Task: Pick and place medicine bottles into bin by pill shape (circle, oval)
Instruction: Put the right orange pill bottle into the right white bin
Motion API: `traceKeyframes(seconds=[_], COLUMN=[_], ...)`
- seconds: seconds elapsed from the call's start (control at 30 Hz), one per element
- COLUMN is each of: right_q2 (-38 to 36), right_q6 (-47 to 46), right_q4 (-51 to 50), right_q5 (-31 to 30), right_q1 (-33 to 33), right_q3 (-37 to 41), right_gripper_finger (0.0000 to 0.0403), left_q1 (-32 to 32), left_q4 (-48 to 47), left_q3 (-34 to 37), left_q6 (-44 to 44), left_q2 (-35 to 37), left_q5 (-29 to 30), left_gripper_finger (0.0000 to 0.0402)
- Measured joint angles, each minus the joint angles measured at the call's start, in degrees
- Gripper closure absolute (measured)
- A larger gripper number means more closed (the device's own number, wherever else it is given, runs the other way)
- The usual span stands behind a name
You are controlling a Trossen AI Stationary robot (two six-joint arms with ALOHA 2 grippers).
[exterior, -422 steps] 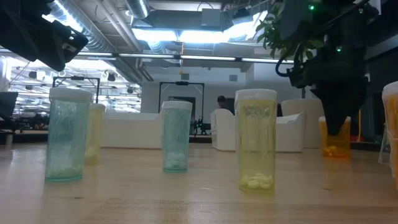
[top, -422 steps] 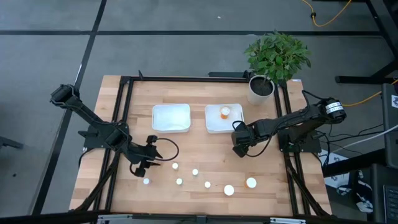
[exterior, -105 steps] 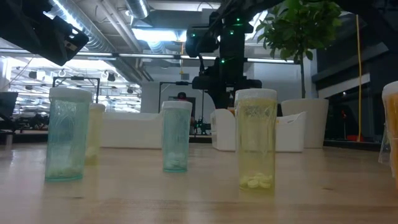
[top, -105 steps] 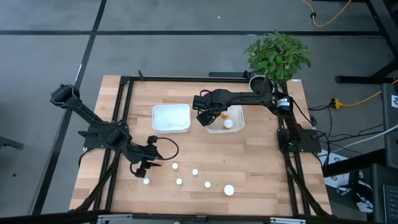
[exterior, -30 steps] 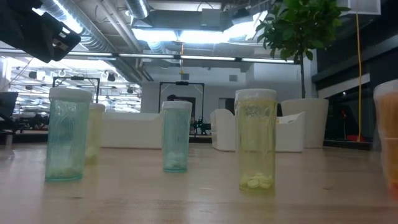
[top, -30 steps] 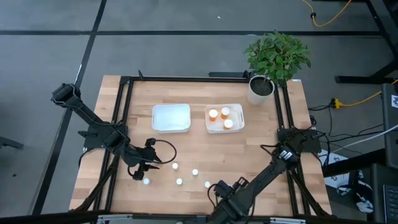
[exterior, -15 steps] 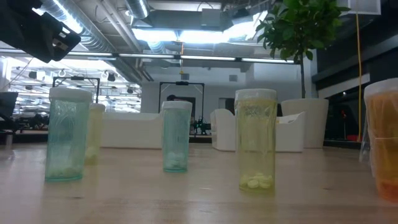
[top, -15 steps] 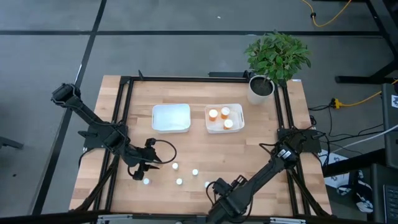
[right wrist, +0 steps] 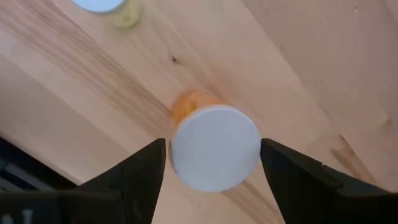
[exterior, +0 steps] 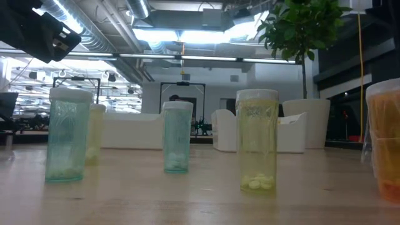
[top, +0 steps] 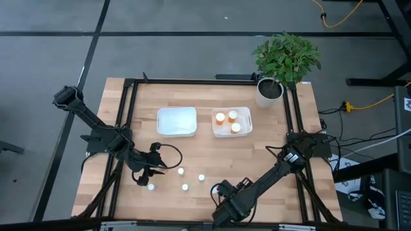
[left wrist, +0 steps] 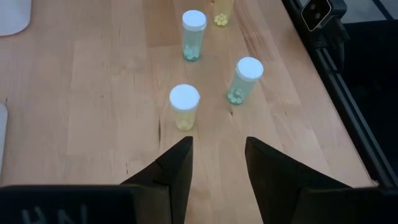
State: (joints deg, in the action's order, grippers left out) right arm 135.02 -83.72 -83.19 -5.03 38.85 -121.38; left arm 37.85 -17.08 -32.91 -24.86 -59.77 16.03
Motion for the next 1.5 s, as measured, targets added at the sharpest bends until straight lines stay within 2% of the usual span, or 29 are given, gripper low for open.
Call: traceKeyframes(seconds=[0.43,0.7,1.0,1.2,1.3,1.5], right_q2=[0.00,0.00,-1.32,-5.04,-5.81,-5.79], right_q6=[0.18,1.73,7.54,10.46,10.60,10.49], right_q4=[-0.22,-0.79,-7.11,-6.89,-6.73,-6.68], right_q5=[0.11,-0.95,-1.26,-4.81,-4.67,-3.95], right_q1=[-0.07,-0.58,-2.31,-4.93,-5.80,-5.53], right_q3=[0.00,0.00,-0.09,-0.36,-0.42,-0.15], right_gripper_finger=[0.0144,0.0190,0.0203,0.0250,0.0271,0.0285], left_q1=[0.00,0.00,0.00,0.00,0.00,0.00], left_q4=[0.00,0.00,-0.01,-0.03,-0.06,-0.06], left_q3=[0.00,-0.02,-0.02,-0.01,-0.01,-0.02], left_q6=[0.00,-0.02,-0.02,-0.02,-0.02,-0.02], left_q2=[0.00,-0.02,-0.02,-0.01,-0.01,-0.01], left_q5=[-0.02,-0.02,-0.02,-0.02,-0.02,-0.02], left_gripper_finger=[0.0261,0.0261,0.0261,0.0261,0.0261,0.0261])
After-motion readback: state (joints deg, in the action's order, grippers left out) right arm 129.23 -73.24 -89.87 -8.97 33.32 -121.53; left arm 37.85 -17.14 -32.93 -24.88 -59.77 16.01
